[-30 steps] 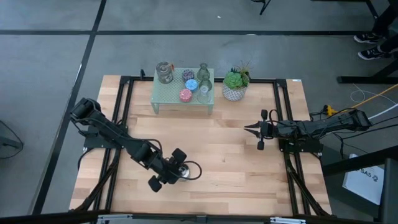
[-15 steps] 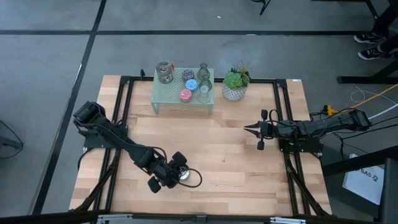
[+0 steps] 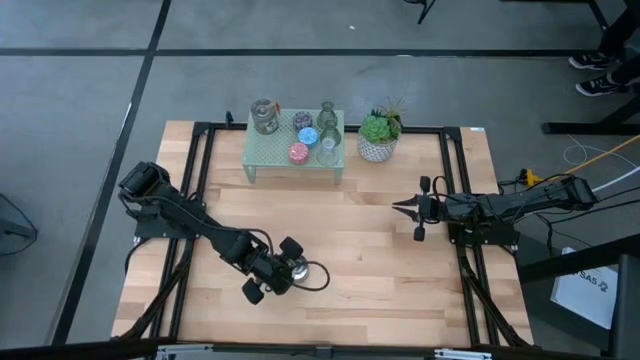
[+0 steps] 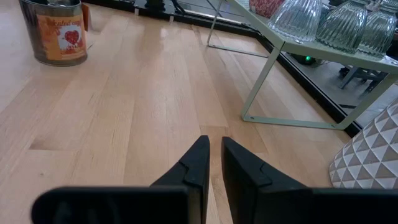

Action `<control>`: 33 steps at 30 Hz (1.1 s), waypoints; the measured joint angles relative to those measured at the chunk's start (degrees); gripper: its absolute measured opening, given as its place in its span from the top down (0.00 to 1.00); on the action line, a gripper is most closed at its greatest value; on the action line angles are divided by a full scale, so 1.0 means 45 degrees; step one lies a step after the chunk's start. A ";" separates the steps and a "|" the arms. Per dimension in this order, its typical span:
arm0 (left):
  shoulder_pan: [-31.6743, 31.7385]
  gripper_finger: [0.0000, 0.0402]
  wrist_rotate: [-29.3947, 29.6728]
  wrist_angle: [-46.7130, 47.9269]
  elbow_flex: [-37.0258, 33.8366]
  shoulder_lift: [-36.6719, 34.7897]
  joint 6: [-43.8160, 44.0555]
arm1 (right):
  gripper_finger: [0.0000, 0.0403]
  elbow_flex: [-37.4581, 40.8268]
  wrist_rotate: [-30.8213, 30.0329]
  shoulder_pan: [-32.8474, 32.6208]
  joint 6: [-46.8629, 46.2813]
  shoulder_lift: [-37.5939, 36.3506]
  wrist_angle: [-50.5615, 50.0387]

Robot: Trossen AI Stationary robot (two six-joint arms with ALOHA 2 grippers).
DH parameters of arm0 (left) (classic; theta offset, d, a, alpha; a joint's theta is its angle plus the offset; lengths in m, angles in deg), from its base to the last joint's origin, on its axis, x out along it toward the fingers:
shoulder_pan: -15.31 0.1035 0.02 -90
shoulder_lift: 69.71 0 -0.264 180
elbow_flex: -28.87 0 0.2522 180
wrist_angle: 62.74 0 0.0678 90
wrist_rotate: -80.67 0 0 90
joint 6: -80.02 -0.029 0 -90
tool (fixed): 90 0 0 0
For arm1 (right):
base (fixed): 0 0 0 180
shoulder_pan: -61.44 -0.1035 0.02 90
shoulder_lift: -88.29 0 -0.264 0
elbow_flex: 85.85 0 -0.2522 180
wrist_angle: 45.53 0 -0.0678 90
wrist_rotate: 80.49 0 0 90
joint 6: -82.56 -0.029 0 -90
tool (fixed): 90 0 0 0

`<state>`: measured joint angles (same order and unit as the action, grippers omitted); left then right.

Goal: Pick & Place candle stick holders
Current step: Put the orange and silver candle can on the shelf

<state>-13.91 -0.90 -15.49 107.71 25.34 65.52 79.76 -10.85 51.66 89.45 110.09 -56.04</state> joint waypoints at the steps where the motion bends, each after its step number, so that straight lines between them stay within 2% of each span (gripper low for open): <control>1: 0.0055 0.98 0.0003 0.0000 0.0000 0.0000 0.0024 | 0.89 0.0000 -0.0001 0.0000 0.0002 -0.0004 -0.0003; 13: 0.0897 0.99 -0.0278 0.0329 0.0010 -0.0005 0.0387 | 0.89 0.0000 0.0000 0.0000 0.0001 -0.0004 -0.0003; 19: 0.1533 0.99 -0.1463 0.0420 0.0015 -0.0015 -0.0195 | 0.89 0.0000 0.0000 0.0004 -0.0001 -0.0004 -0.0005; 31: 0.2564 0.99 -0.1698 0.0558 -0.0071 0.0000 -0.0299 | 0.89 0.0000 0.0000 0.0000 -0.0001 -0.0004 0.0000; 33: 0.2754 0.99 -0.2054 0.0167 -0.0370 -0.0035 -0.0466 | 0.89 0.0000 0.0000 0.0001 0.0001 -0.0004 -0.0004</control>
<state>-1.52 -10.15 -14.74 106.05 25.18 63.43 79.76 -10.85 51.66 89.46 110.07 -56.06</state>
